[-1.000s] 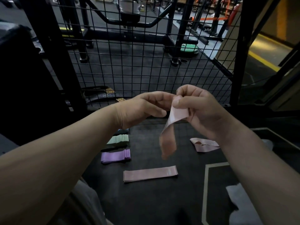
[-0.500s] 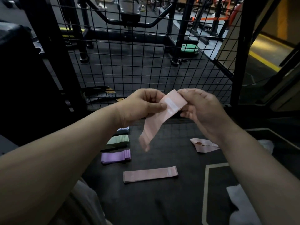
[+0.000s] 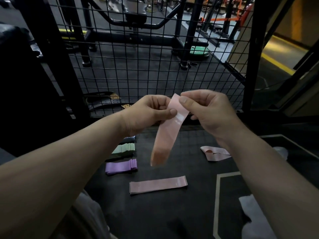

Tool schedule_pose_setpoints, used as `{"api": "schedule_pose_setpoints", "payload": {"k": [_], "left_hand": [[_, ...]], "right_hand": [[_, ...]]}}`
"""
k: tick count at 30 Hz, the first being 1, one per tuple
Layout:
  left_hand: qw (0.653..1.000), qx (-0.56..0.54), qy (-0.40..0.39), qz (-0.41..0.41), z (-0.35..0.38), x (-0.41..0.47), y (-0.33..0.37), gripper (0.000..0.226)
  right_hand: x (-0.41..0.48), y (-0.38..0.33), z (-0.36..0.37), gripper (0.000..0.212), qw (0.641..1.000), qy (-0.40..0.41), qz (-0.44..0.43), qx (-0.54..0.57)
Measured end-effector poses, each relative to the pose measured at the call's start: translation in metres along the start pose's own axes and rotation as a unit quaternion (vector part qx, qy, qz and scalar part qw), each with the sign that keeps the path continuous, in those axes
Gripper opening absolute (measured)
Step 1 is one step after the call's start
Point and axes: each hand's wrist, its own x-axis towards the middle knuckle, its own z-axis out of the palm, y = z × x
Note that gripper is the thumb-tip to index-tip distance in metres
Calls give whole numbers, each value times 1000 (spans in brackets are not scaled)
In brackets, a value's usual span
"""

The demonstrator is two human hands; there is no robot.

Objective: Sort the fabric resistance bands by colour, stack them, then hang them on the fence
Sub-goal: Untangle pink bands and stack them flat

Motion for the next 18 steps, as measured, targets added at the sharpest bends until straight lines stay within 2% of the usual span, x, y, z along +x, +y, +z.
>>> {"api": "schedule_pose_setpoints", "payload": {"k": [3, 8, 13, 18], "left_hand": [[1000, -8, -25, -14, -2, 1, -4, 36], [996, -8, -90, -22, 2, 2, -9, 25], [995, -6, -91, -38, 4, 2, -12, 22], [990, -1, -106, -94, -2, -1, -11, 18]], "right_hand": [[1, 0, 2, 6, 999, -5, 2, -33], [3, -2, 5, 13, 999, 35, -13, -38], [10, -1, 4, 21, 997, 80, 18, -18], [13, 4, -3, 20, 992, 106, 53, 37]]}}
